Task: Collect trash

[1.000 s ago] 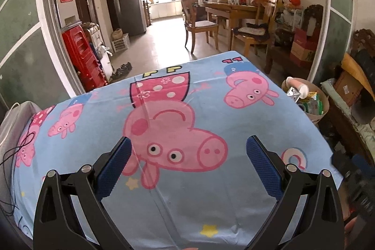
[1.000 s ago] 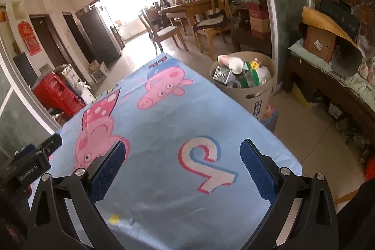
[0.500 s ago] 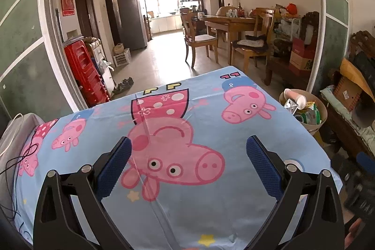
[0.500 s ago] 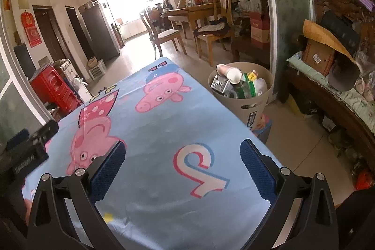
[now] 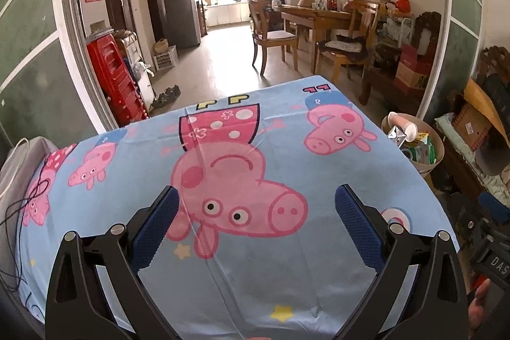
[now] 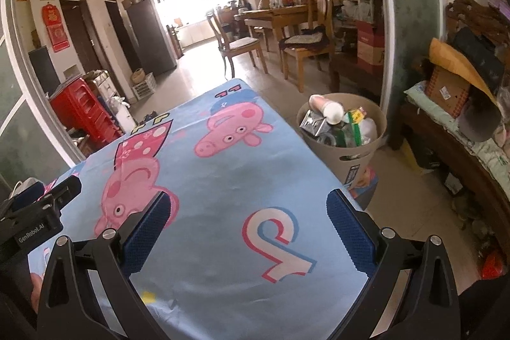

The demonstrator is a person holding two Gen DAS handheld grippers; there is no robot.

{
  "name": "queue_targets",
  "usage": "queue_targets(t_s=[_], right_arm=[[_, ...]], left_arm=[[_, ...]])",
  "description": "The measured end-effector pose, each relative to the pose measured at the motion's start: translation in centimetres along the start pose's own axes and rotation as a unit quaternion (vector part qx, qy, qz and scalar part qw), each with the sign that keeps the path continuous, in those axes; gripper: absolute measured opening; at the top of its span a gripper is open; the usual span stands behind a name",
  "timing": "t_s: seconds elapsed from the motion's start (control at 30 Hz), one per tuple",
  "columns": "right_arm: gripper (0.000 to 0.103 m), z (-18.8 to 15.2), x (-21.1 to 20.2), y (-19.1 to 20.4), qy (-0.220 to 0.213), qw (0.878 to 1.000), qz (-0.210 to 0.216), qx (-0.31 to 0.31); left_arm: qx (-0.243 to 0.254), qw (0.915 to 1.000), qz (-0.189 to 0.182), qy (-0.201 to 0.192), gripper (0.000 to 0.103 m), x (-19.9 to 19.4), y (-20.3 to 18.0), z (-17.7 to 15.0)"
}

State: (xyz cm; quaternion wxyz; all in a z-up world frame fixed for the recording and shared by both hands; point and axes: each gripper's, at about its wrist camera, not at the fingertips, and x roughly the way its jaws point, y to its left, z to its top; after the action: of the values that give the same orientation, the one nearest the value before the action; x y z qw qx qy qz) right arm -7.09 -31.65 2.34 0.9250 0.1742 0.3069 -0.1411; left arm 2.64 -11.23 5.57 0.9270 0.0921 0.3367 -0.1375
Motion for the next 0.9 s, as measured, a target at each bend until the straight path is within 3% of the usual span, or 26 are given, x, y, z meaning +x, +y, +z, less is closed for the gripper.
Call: queue_targets(t_s=[0.13, 0.47, 0.77, 0.9], right_arm=[[0.094, -0.4, 0.9, -0.4, 0.012, 1.000, 0.003, 0.001], [0.094, 0.6, 1.4, -1.9, 0.016, 1.000, 0.009, 0.015], [0.094, 1.7, 2.0, -3.3, 0.026, 0.999, -0.011, 0.033], [0.094, 1.1, 1.7, -3.5, 0.023, 0.999, -0.012, 0.037]], left_arm=[[0.001, 0.9994, -0.013, 0.032, 0.097, 1.2, -0.6, -0.1], [0.036, 0.9992, 0.003, 0.016, 0.097, 0.3, -2.7, 2.0], [0.059, 0.9978, -0.026, -0.014, 0.097, -0.1, -5.3, 4.2], [0.070, 0.9970, -0.034, -0.007, 0.097, 0.3, -6.1, 4.4]])
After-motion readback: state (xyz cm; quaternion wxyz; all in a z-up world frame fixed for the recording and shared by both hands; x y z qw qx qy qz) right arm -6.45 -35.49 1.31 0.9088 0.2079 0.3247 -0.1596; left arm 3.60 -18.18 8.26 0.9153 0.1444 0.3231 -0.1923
